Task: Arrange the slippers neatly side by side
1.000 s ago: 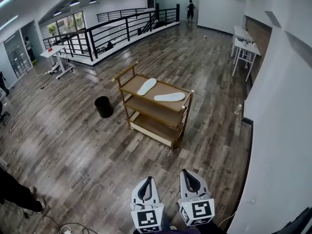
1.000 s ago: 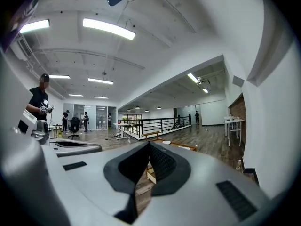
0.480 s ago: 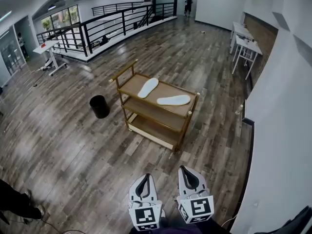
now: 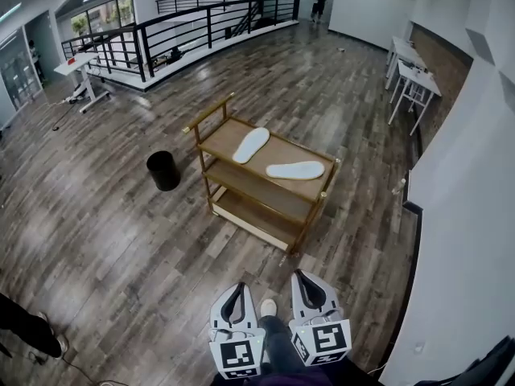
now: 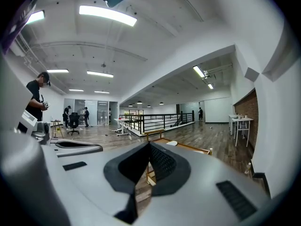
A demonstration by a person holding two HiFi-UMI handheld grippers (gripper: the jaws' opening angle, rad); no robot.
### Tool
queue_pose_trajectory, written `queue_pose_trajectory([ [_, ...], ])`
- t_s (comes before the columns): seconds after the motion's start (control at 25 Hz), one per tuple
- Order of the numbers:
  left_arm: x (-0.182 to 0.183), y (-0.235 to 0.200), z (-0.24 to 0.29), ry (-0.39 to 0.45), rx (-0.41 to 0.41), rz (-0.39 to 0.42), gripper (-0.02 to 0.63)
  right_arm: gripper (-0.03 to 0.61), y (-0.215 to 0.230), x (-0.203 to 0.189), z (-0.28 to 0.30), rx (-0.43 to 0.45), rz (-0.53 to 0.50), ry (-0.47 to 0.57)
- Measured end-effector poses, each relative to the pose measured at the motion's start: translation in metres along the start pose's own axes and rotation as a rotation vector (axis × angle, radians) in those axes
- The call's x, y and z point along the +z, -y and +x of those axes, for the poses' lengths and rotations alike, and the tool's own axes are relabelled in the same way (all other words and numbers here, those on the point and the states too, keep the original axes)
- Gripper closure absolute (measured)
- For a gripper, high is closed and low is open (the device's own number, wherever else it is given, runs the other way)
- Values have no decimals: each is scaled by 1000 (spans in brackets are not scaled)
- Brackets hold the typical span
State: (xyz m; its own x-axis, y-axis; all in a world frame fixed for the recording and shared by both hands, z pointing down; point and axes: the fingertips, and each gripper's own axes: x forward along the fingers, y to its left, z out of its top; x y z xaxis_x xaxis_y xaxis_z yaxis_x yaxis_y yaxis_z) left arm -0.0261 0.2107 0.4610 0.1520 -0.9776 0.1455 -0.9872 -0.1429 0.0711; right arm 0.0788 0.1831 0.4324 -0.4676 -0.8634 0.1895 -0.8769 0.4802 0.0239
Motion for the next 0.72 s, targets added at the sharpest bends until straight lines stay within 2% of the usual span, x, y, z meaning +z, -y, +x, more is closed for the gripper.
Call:
queue_pose_trajectory([
  [0.16, 1, -23, 37, -6, 24, 6, 612, 580, 8, 4, 46, 23, -3, 2],
  [0.4, 21, -47, 101, 8, 53, -2, 612, 580, 23, 20, 118, 66, 2, -3],
  [0.56, 32, -58, 144, 0, 63, 11, 612, 580, 38, 32, 165, 95, 2, 7],
  [0.72, 37, -61, 185, 9, 65, 12, 612, 580, 61, 34, 202, 88, 15, 5],
])
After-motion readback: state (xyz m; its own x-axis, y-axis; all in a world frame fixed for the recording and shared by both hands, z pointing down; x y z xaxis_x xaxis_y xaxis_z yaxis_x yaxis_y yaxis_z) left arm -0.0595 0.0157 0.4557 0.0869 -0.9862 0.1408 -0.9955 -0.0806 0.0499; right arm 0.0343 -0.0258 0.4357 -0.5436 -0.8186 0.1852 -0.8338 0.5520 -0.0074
